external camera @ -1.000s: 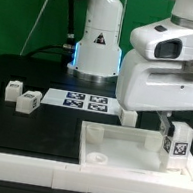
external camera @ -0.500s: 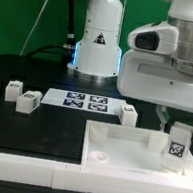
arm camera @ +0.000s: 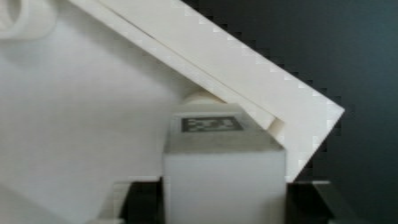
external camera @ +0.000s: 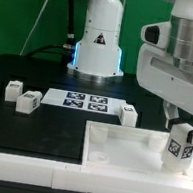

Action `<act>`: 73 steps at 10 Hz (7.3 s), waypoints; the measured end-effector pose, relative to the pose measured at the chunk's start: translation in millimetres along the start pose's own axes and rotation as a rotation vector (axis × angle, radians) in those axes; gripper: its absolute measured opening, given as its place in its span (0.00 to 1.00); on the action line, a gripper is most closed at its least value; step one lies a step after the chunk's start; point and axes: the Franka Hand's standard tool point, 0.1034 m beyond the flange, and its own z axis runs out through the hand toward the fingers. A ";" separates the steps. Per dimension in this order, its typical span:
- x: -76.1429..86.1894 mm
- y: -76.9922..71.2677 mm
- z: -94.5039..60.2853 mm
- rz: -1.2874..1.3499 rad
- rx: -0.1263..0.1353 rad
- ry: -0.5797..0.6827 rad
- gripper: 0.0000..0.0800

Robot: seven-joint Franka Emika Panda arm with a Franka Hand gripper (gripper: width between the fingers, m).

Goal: Assemble one leg

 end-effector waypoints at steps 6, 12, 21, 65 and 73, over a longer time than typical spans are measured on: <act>-3.9 -0.6 2.7 -0.607 -0.012 0.006 0.81; -3.5 -0.1 3.1 -1.300 -0.037 0.012 0.81; 2.1 2.8 3.3 -1.236 -0.028 0.007 0.36; 4.2 2.9 7.9 -0.037 -0.003 0.033 0.56; -0.8 1.1 9.1 -0.829 -0.012 0.032 0.81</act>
Offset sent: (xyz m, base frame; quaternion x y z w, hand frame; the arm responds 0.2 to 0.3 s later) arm -0.0046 0.0017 -0.0030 0.0020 -0.0165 -0.2425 0.9700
